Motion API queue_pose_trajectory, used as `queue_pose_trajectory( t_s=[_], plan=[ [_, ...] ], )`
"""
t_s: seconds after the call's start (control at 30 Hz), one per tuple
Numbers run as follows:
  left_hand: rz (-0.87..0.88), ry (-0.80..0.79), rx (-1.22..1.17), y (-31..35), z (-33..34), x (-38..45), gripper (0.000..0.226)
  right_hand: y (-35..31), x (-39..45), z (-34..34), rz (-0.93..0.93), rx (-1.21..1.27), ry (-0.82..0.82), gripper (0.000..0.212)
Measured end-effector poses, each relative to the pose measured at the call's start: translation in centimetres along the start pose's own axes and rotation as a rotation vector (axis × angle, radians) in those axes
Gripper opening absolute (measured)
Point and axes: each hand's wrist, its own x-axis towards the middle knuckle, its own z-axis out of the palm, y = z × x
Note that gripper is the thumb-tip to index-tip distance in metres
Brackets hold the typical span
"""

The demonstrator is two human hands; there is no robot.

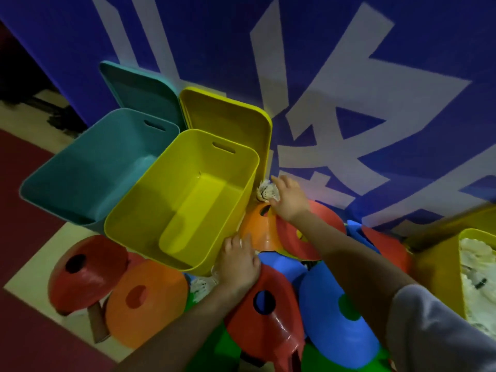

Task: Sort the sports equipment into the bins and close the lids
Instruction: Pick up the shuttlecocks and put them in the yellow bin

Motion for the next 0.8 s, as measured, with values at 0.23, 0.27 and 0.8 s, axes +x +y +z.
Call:
queue_pose_trajectory(
  t_s=[0.23, 0.27, 0.8],
  plan=[
    [-0.044, 0.02, -0.259, 0.3, -0.1, 0.0, 0.048, 0.4, 2.5, 1.6, -0.054, -0.209, -0.063, 0.048],
    [-0.055, 0.034, -0.287, 0.5, -0.2, 0.0, 0.047, 0.5, 2.4, 1.5, -0.026, -0.162, -0.076, 0.047],
    [0.101, -0.053, 0.181, -1.7, -1.2, -3.8, 0.037, 0.5, -7.2, -5.1, 0.015, 0.454, 0.262, 0.04]
  ],
)
